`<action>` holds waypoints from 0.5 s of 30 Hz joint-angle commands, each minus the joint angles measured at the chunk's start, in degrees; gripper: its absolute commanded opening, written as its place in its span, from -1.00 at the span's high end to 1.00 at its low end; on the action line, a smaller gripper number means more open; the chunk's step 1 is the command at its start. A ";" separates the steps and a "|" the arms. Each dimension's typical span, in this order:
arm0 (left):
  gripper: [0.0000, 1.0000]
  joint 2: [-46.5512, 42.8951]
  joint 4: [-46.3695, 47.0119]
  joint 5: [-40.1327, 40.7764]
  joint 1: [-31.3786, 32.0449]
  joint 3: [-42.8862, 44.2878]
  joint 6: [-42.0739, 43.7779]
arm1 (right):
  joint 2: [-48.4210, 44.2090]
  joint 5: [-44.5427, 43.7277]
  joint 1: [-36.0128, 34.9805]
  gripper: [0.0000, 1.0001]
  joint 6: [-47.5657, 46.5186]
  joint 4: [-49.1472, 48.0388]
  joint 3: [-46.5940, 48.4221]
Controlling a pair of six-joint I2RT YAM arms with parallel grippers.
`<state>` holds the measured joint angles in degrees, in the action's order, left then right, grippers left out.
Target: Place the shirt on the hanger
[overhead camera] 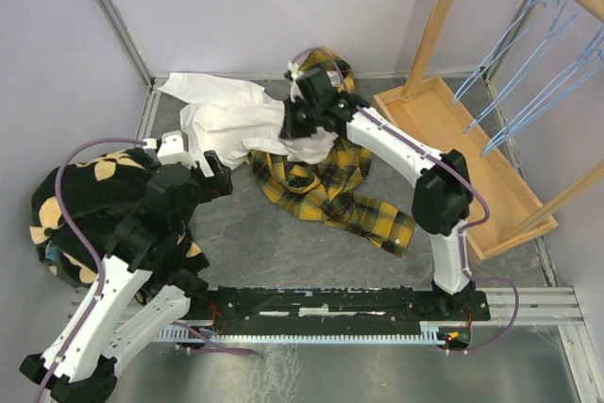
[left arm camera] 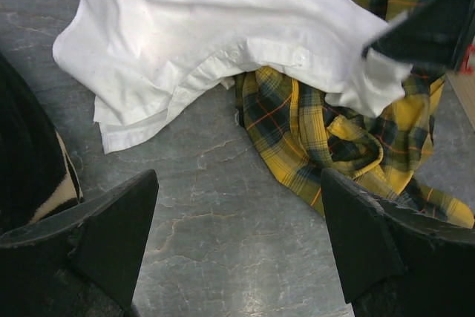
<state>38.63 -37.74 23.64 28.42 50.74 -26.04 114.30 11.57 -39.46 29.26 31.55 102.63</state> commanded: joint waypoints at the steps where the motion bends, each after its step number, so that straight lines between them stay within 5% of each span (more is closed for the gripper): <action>1: -0.91 -1.23 -1.52 3.13 0.16 3.13 -2.17 | 6.85 4.65 -0.89 1.00 4.87 -0.46 24.79; 7: -0.90 -1.90 -2.79 3.82 0.17 3.80 -2.06 | 18.29 9.77 -3.22 1.00 13.89 -5.68 50.91; 15: -0.89 -3.34 -3.39 5.48 0.14 3.62 -2.38 | 18.89 16.93 -10.82 1.00 19.23 -23.06 51.87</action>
<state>36.25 -41.58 26.92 28.42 52.23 -26.59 132.20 22.76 -45.39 45.50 18.76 150.93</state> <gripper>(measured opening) 0.950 0.020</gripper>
